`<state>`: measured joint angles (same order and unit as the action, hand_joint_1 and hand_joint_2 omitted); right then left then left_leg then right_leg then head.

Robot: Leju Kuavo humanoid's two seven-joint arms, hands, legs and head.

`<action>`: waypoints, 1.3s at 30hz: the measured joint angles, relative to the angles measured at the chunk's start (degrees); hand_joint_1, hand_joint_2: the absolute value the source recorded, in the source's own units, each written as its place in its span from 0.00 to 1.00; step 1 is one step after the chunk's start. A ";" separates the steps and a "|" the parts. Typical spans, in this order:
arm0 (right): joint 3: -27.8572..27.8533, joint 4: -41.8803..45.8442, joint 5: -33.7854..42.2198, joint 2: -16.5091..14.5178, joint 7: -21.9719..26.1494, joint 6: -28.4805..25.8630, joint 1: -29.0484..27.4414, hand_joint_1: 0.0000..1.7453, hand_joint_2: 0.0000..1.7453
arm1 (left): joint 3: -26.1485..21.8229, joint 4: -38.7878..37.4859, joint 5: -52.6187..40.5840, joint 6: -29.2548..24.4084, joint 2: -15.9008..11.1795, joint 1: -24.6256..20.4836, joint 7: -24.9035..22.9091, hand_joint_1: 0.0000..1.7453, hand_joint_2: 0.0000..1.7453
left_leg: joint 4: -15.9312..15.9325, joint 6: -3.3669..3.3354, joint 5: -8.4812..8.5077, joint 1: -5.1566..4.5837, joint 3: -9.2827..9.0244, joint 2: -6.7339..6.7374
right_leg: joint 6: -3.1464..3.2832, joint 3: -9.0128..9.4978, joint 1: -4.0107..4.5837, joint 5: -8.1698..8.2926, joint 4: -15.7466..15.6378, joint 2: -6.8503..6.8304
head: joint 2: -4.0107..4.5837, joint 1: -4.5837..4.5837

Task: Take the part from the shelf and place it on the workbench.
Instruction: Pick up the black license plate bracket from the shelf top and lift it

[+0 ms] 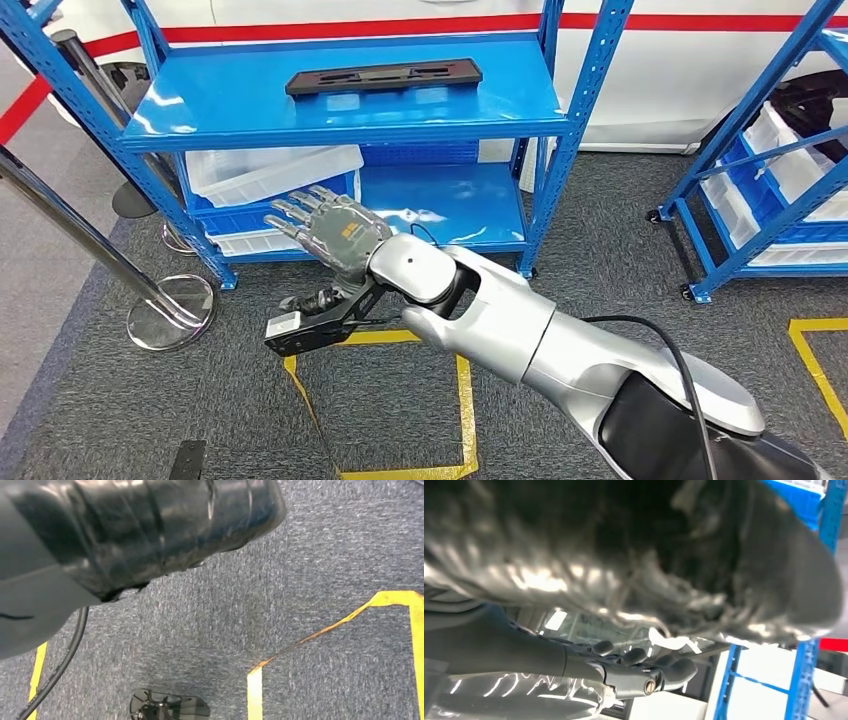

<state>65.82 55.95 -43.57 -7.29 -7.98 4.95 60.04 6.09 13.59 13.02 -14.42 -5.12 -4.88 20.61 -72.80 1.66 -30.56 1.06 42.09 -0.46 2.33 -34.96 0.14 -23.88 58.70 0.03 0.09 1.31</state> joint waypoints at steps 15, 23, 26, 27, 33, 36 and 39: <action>-0.04 0.35 -1.59 -0.34 -0.07 1.28 -0.41 0.00 0.00 | 0.08 -0.06 0.24 0.08 -0.10 -0.10 0.20 0.00 0.00 | 14.23 -3.13 5.76 -0.28 -6.89 0.05 | -2.41 -7.80 0.03 -6.76 16.22 0.06 | 0.00 -0.22; -0.06 0.49 -1.97 -0.43 -0.17 1.76 -0.25 0.00 0.00 | 0.08 -0.07 0.33 0.16 -0.17 -0.13 -0.20 0.00 0.00 | 14.24 -1.63 5.60 -0.41 -6.77 -0.17 | -0.60 -0.27 0.56 -0.39 0.55 0.19 | 0.00 -0.15; -0.06 0.48 -3.29 -0.66 -0.95 2.78 -0.03 0.00 0.00 | 0.09 -0.07 0.34 0.18 -0.26 -0.17 -0.30 0.00 0.00 | 10.00 -0.74 3.01 -0.32 -4.86 0.06 | 0.00 0.43 0.09 0.03 -0.49 0.07 | 0.00 0.09; -0.03 0.43 -3.96 -0.73 -1.42 3.10 0.05 0.00 0.00 | 0.10 -0.07 0.34 0.19 -0.30 -0.16 -0.30 0.00 0.00 | 6.52 -0.46 1.41 -0.31 -3.17 0.11 | 0.11 0.50 0.11 0.01 -0.57 0.04 | 0.00 0.17; 0.05 -0.57 -7.06 -1.25 -3.46 2.76 0.30 0.00 0.00 | 0.10 -0.07 0.35 0.36 -0.35 0.07 0.03 0.00 0.00 | 7.82 0.17 5.18 -0.01 -2.73 0.22 | -0.05 0.54 0.10 -0.76 0.24 0.03 | 0.00 0.21; 0.03 -1.03 -7.50 -1.47 -3.54 2.26 0.69 0.00 0.00 | 0.11 -0.07 0.36 0.37 -0.31 -0.11 0.13 0.00 0.00 | 13.98 -0.29 6.35 -0.30 -5.74 0.27 | -0.66 0.23 0.38 -1.33 0.98 0.13 | 0.00 0.37; 0.03 -1.09 -7.54 -1.47 -3.54 2.20 0.75 0.00 0.00 | 0.12 -0.07 0.36 0.37 -0.30 -0.14 0.13 0.00 0.00 | 14.23 -0.41 6.29 -0.39 -5.86 0.25 | -0.74 0.15 0.47 -1.39 1.10 0.16 | 0.00 0.42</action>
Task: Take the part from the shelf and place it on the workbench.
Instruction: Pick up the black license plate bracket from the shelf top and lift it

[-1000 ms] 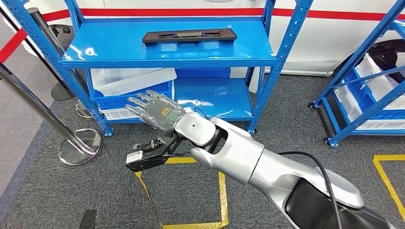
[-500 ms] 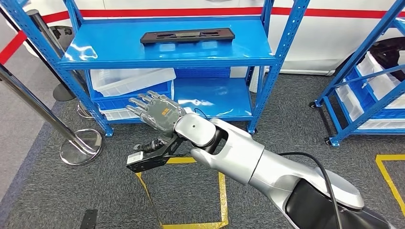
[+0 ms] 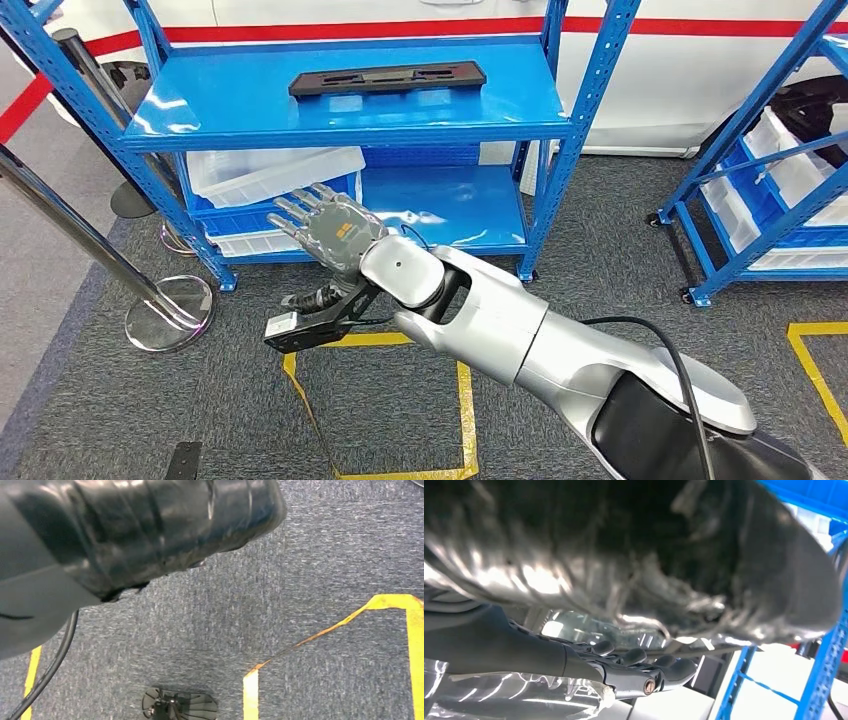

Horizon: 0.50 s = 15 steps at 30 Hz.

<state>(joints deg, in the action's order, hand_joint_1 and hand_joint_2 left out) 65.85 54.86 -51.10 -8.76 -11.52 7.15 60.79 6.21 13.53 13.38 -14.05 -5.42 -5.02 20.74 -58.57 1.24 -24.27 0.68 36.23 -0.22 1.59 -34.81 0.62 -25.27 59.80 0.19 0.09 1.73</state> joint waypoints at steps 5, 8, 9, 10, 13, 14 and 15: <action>-0.02 -0.26 -0.15 -0.13 -0.01 -0.12 0.03 0.00 0.00 | 0.02 0.00 0.04 0.03 0.01 0.00 -0.01 0.00 0.00 | -0.22 -0.92 -0.09 0.07 0.11 -0.12 | -0.38 0.08 0.03 -0.15 -0.13 -0.02 | 0.00 -0.15; -0.12 -0.94 -0.17 -0.23 -0.13 -0.41 -0.09 0.00 0.00 | 0.02 0.00 0.22 0.20 0.04 0.16 -0.12 0.00 0.00 | 0.04 -2.46 -0.80 0.27 -1.01 -0.18 | -1.52 -3.29 -0.12 -2.19 5.65 -0.11 | 0.01 -0.41; -0.15 -1.25 -0.12 -0.22 -0.18 -0.50 -0.24 0.00 0.00 | 0.02 0.00 0.31 0.31 0.05 0.17 -0.16 0.00 0.00 | 0.04 -2.69 -1.40 0.21 -1.81 -0.25 | -1.52 -4.88 -0.23 -1.31 7.15 -0.11 | 0.01 -0.49; -0.17 -1.56 -0.06 -0.22 -0.22 -0.58 -0.39 0.00 0.00 | 0.02 0.00 0.40 0.41 0.06 0.18 -0.21 0.00 0.00 | 0.04 -2.85 -2.13 0.17 -2.67 -0.34 | -1.34 -5.94 -0.27 0.04 7.45 -0.07 | 0.01 -0.57; -0.22 -1.96 0.00 -0.33 -0.20 -0.69 -0.46 0.00 0.00 | 0.04 -0.02 0.53 0.52 0.14 0.08 -0.33 0.00 0.00 | 0.02 -2.13 -3.50 -0.03 -3.91 -0.57 | -0.27 -3.27 0.18 3.59 0.19 0.04 | 0.00 -0.49; -0.23 -2.02 0.00 -0.37 -0.19 -0.73 -0.44 0.00 0.00 | 0.04 -0.02 0.55 0.56 0.16 0.04 -0.40 0.00 0.00 | 0.16 -1.81 -3.66 -0.04 -4.01 -0.58 | -0.06 -2.90 0.29 3.11 -0.20 0.07 | 0.00 -0.46; -0.25 -2.07 0.00 -0.42 -0.17 -0.75 -0.43 0.00 0.00 | 0.04 -0.02 0.56 0.60 0.16 0.03 -0.49 0.00 0.00 | 0.34 -1.53 -3.78 0.01 -4.14 -0.58 | 0.10 -2.70 0.28 2.90 -0.50 0.10 | 0.00 -0.48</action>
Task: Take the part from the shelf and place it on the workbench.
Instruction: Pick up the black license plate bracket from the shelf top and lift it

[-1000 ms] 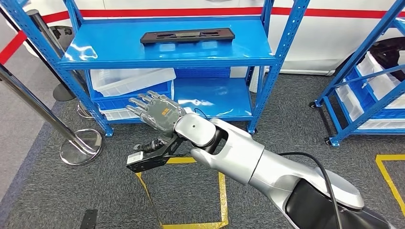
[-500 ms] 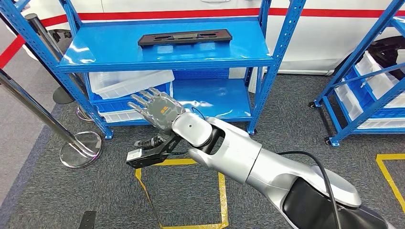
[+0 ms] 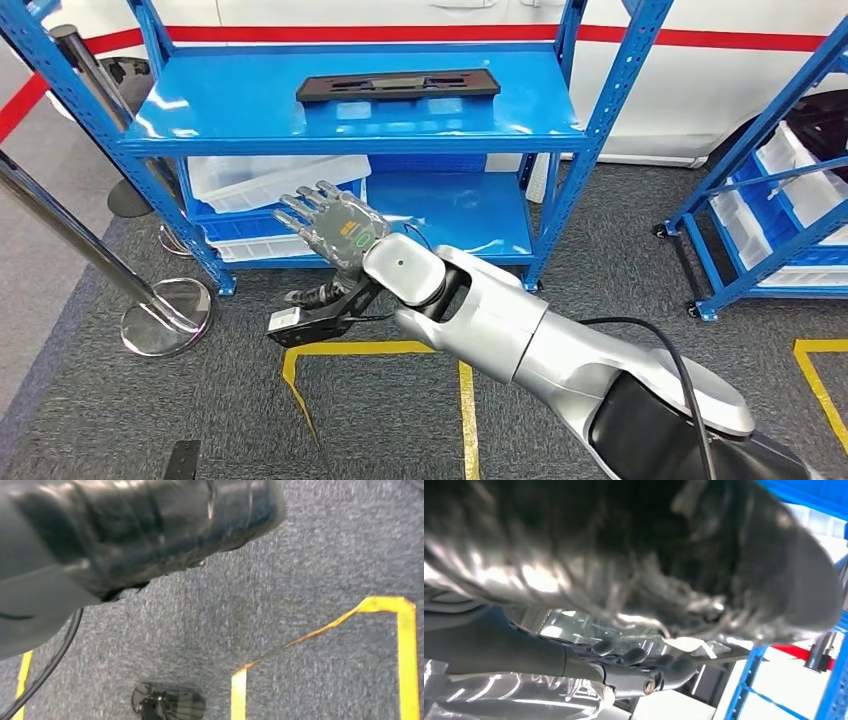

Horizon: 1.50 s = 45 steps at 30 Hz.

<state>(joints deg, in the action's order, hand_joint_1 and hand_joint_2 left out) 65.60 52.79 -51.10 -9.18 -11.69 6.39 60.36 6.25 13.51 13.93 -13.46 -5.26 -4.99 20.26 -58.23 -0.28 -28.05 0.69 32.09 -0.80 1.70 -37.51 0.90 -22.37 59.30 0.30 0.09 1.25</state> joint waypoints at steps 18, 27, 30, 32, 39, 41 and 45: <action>-0.32 -0.97 -1.32 -1.72 -0.08 -0.77 -0.03 0.00 0.00 | 0.04 -0.07 0.16 -0.30 0.16 0.31 -0.14 0.00 0.00 | 0.52 -0.96 4.49 0.20 3.95 0.54 | -1.17 6.47 -0.36 -5.98 1.30 0.02 | 0.00 0.43; -0.32 -2.02 -2.05 -1.79 -0.15 -1.42 -0.23 0.00 0.00 | 0.26 -0.07 -0.04 -0.44 0.37 0.26 -0.11 0.00 0.00 | 0.57 -1.62 0.76 -0.09 -0.71 0.16 | -0.44 -2.38 0.08 -1.57 4.10 -0.01 | 0.00 0.43; -0.32 -2.47 -2.12 -1.85 -0.15 -1.70 -0.24 0.00 0.00 | 0.45 -0.09 -0.05 -0.45 0.64 0.26 -0.23 0.00 0.00 | 0.54 -0.86 -0.03 -0.09 -1.20 0.05 | 0.64 -0.88 0.74 1.55 -1.27 0.00 | 0.00 0.48; -0.34 -2.69 -2.19 -1.93 -0.15 -1.89 -0.16 0.00 0.00 | 0.46 -0.09 -0.05 -0.46 0.62 0.23 -0.28 0.00 0.00 | 0.29 -0.29 -0.32 -0.03 -1.43 0.13 | 1.01 -0.19 0.57 1.68 -1.81 -0.02 | 0.00 0.49; -0.38 -3.72 -2.78 -2.34 -0.49 -2.41 -0.14 0.00 0.00 | 0.72 -0.09 -0.21 -0.46 0.56 0.19 -0.45 0.00 0.00 | -14.03 1.64 -4.86 0.58 7.70 0.41 | 1.61 1.77 -0.16 0.57 -2.39 0.06 | 0.00 0.60; -0.38 -3.96 -2.96 -2.38 -0.50 -2.42 -0.16 0.00 0.00 | 0.80 -0.09 -0.22 -0.46 0.56 0.29 -0.48 0.00 0.00 | -8.50 2.29 -0.27 0.98 6.49 0.45 | 1.15 1.85 -0.53 -0.18 -1.50 0.15 | 0.01 0.62; -0.43 -4.37 -3.05 -2.49 -1.42 -2.57 -0.15 0.00 0.00 | 0.95 -0.09 -0.15 -0.50 0.55 0.20 -0.56 0.00 0.00 | -0.91 1.62 2.53 0.76 4.26 0.44 | -0.14 1.23 -0.58 -1.26 0.09 0.22 | 0.00 0.85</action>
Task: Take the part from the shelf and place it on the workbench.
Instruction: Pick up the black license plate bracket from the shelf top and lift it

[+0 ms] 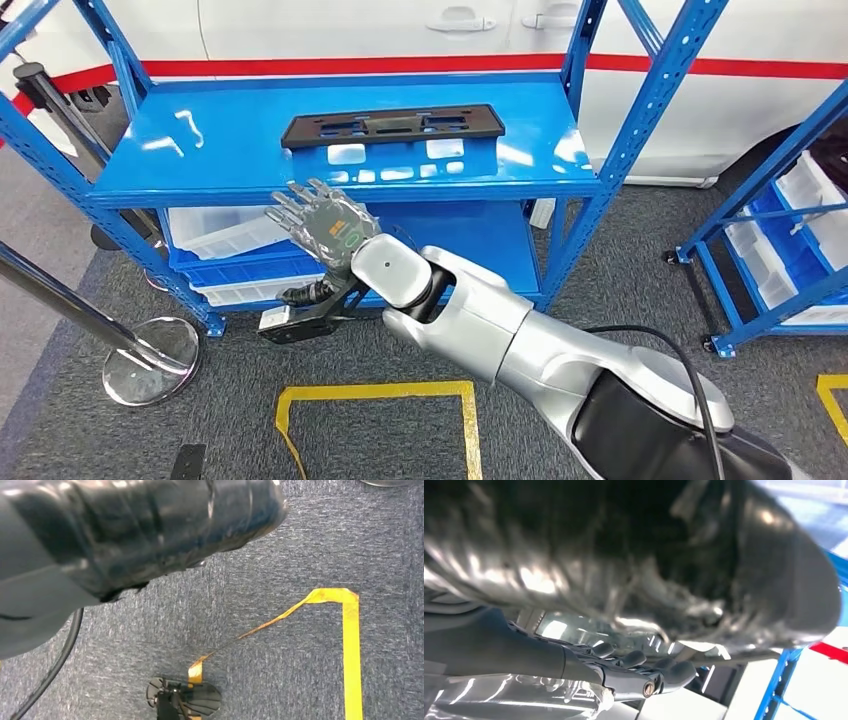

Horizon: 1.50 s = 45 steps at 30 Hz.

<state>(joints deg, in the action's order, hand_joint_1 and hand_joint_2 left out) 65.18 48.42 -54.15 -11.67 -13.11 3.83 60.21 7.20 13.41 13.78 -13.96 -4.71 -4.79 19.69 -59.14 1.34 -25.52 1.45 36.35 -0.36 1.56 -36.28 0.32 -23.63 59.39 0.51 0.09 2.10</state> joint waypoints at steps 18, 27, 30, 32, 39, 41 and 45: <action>-1.25 -4.66 -2.94 -0.35 -5.26 -2.47 0.68 0.00 0.00 | 0.39 0.01 0.24 0.55 0.12 -0.11 0.00 0.00 0.00 | 0.42 -0.78 0.19 -0.30 -1.03 -0.04 | 0.20 0.23 0.28 -0.20 -0.14 0.00 | 0.00 -0.37; -1.25 -7.46 -3.46 -0.42 -5.45 -2.10 0.67 0.00 0.00 | 0.43 -0.01 0.32 0.69 0.18 0.03 0.31 0.00 0.00 | -8.61 0.10 -1.81 -0.20 3.85 0.06 | 1.30 1.02 0.23 -0.42 -0.44 -0.01 | 0.01 -0.09; -1.25 -7.96 -3.46 -0.52 -5.49 -2.12 0.78 0.00 0.00 | 0.44 0.01 0.32 0.71 0.16 -0.14 0.38 0.00 0.00 | -0.17 -0.71 0.86 -0.57 -0.31 0.03 | 0.80 0.90 0.49 -0.88 0.04 0.07 | 0.00 -0.15; -1.25 -8.28 -3.57 -0.54 -5.75 -2.13 0.89 0.00 0.00 | 0.45 0.00 0.33 0.80 0.16 -0.15 0.48 0.00 0.00 | 0.56 -1.32 0.72 -0.80 -0.58 -0.03 | 0.31 0.85 0.50 -0.94 -0.01 0.11 | 0.00 -0.18; -1.33 -9.70 -4.45 -0.29 -6.83 -1.95 2.07 0.00 0.00 | 0.79 -0.01 -0.02 1.24 0.17 -0.15 0.66 0.00 0.00 | 1.39 -2.83 0.37 -0.22 -1.79 0.14 | -1.83 -7.07 -0.45 -6.78 14.77 -0.03 | 0.01 -0.48; -1.33 -10.25 -4.45 -0.12 -6.89 -1.82 1.94 0.00 0.00 | 0.92 -0.01 -0.05 1.24 0.22 -0.05 0.85 0.00 0.00 | 1.27 -2.64 -0.05 -0.06 -2.19 0.08 | -2.07 -7.66 -0.84 -4.80 14.46 -0.04 | 0.00 -0.49; -1.33 -10.90 -4.77 -0.12 -6.82 -1.77 2.20 0.00 0.00 | 1.12 -0.01 -0.23 1.31 0.34 -0.09 1.51 0.00 0.00 | 0.84 -1.42 -1.27 0.01 -2.93 -0.05 | -1.82 -2.12 -1.01 0.94 1.93 -0.04 | 0.00 -0.54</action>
<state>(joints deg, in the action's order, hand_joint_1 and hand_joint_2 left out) 63.84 37.52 -58.92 -11.79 -19.92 2.05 62.41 8.32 13.41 13.55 -12.66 -4.37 -4.89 21.21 -58.29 -0.09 -26.79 1.45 33.42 -0.41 -0.25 -38.40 -0.69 -22.68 61.32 0.47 0.09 1.56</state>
